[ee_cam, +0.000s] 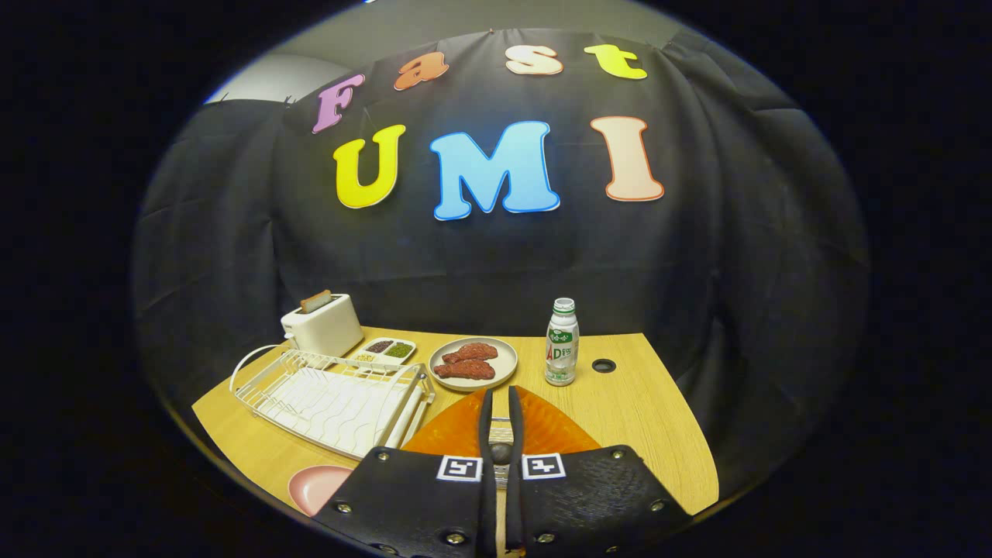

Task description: Take the plate from the dish rack, then take the spoon from the basket and place it into the plate.

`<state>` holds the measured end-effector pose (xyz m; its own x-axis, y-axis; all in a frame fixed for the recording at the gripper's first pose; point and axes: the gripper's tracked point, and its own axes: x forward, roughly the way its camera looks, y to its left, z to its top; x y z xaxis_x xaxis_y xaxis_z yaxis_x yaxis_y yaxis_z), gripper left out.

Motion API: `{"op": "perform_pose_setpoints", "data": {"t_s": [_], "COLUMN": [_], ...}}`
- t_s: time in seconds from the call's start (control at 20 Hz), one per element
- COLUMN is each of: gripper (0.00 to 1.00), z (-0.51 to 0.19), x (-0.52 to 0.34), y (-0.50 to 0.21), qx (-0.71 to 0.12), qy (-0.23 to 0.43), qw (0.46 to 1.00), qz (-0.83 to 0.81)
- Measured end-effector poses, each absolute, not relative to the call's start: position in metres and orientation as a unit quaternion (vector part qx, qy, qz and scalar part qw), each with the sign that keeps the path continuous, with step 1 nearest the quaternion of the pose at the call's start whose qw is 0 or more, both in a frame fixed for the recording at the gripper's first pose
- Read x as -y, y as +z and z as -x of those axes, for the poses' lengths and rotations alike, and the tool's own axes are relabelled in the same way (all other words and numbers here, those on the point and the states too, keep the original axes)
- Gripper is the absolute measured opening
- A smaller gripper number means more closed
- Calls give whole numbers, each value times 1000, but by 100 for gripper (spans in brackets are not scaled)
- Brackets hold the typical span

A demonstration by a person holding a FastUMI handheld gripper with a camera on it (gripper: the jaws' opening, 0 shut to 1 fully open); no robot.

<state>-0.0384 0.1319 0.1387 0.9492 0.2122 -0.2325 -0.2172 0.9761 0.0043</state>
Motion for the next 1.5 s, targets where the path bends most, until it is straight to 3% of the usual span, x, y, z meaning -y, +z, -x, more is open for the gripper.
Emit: {"op": "perform_pose_setpoints", "data": {"t_s": [0.3,0.75,1.5], "gripper": [5,5,5], "z": [76,125,136], "x": [-149,-189,-249], "y": [156,126,94], "qx": [-120,-156,-189], "qy": [130,177,239], "qw": [984,972,952], "qz": [15,17,28]}}
